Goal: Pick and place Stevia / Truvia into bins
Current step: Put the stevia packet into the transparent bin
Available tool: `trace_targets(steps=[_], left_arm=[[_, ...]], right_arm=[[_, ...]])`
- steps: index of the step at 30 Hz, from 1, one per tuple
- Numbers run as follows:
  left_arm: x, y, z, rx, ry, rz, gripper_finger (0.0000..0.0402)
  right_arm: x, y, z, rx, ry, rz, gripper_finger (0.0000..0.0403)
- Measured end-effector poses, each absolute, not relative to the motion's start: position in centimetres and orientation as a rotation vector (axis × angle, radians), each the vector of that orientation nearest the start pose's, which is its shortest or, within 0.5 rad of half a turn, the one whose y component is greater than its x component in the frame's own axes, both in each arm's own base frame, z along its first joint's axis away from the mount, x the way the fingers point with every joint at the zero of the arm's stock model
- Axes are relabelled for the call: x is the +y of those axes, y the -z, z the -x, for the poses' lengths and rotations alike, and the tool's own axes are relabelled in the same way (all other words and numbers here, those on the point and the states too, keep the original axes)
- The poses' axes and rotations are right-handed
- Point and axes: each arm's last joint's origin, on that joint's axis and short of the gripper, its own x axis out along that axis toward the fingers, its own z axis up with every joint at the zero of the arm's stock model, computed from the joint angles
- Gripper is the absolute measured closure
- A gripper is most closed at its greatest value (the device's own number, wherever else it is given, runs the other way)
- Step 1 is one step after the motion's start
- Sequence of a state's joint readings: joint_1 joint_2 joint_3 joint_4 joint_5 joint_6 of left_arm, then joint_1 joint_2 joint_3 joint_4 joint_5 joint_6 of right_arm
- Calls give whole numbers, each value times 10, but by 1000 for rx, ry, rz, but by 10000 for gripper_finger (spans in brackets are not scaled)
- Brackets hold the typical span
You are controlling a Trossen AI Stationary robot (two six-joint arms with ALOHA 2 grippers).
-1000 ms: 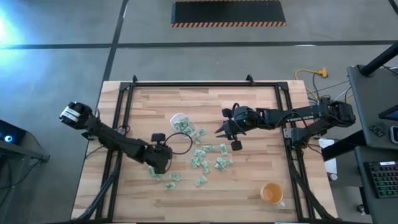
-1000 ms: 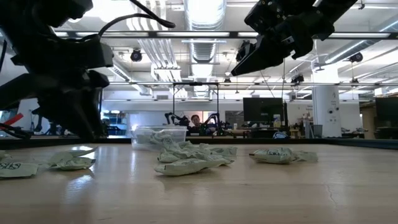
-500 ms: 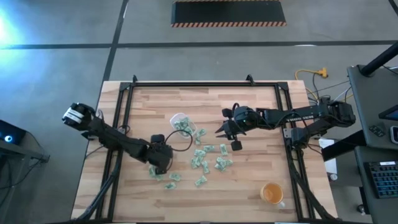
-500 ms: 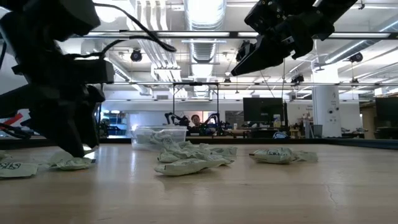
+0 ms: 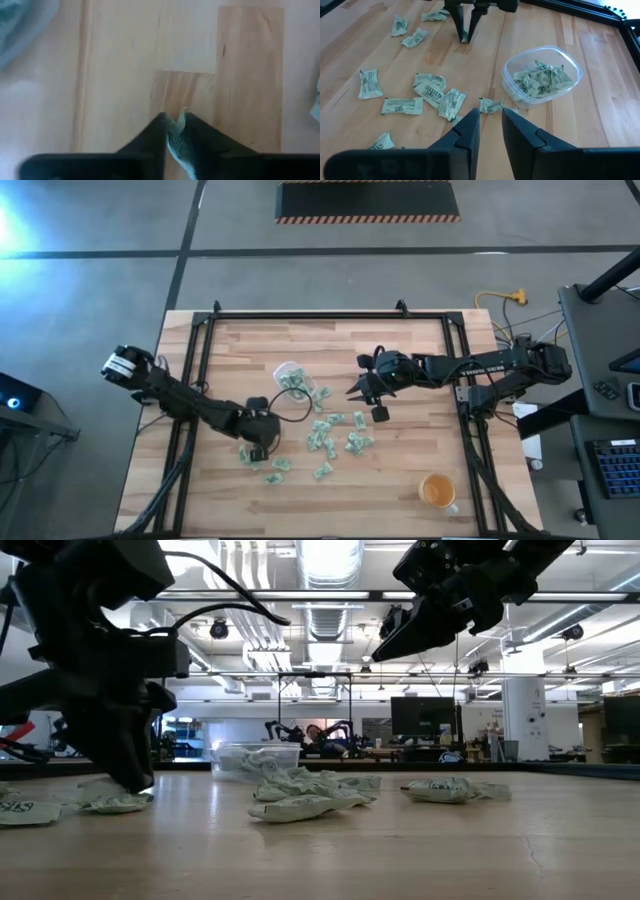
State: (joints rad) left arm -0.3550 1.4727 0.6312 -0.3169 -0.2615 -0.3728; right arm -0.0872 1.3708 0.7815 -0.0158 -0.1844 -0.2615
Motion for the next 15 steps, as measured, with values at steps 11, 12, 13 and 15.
trace_targets(steps=[11,12,13,15], left_arm=[[-72,-157,-242,939,-291,-375,391],[-70,-160,-244,904,-346,-431,391],[-70,-164,-246,869,-397,-486,391],[-66,-171,-251,802,-494,-601,391]], right_arm=[[-19,-223,-284,565,-170,175,333],[-20,-223,-284,558,-169,176,334],[-20,-224,-285,552,-168,177,335],[-20,-224,-286,541,-166,178,334]])
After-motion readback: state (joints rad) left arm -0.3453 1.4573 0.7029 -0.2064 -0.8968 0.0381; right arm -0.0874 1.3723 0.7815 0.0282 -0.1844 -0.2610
